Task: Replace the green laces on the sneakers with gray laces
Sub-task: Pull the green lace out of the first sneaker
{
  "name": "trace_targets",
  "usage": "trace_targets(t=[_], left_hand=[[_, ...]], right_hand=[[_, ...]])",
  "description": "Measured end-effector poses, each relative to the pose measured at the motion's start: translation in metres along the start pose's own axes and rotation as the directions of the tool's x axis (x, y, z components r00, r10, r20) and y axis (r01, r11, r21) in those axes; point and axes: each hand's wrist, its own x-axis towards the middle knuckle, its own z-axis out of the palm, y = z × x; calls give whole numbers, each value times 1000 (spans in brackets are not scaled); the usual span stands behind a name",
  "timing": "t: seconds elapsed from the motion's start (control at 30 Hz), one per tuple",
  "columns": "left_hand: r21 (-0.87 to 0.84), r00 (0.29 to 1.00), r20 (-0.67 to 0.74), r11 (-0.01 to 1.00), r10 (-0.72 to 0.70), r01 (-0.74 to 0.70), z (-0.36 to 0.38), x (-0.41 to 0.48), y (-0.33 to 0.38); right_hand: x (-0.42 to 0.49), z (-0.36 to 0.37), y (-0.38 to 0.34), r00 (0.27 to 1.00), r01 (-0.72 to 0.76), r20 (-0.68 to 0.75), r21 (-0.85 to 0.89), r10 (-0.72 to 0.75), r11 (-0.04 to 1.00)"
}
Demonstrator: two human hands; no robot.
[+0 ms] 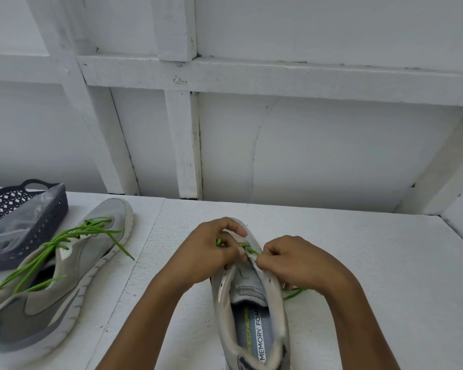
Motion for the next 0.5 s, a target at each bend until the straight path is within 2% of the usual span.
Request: trace_targets(t=[0.17, 0.37, 0.5], left_hand=[[-364, 987, -149, 924, 64, -115, -15, 0, 2], [-663, 914, -396, 661, 88, -351, -31, -1, 2], [-755, 897, -434, 508, 86, -414, -41, -6, 5]], right_hand=[[-2, -2, 0, 1000, -12, -20, 33, 13, 999], [-3, -5, 0, 999, -35, -28, 39, 36, 999], [-4, -8, 3, 999, -47, -16, 79, 49, 996]])
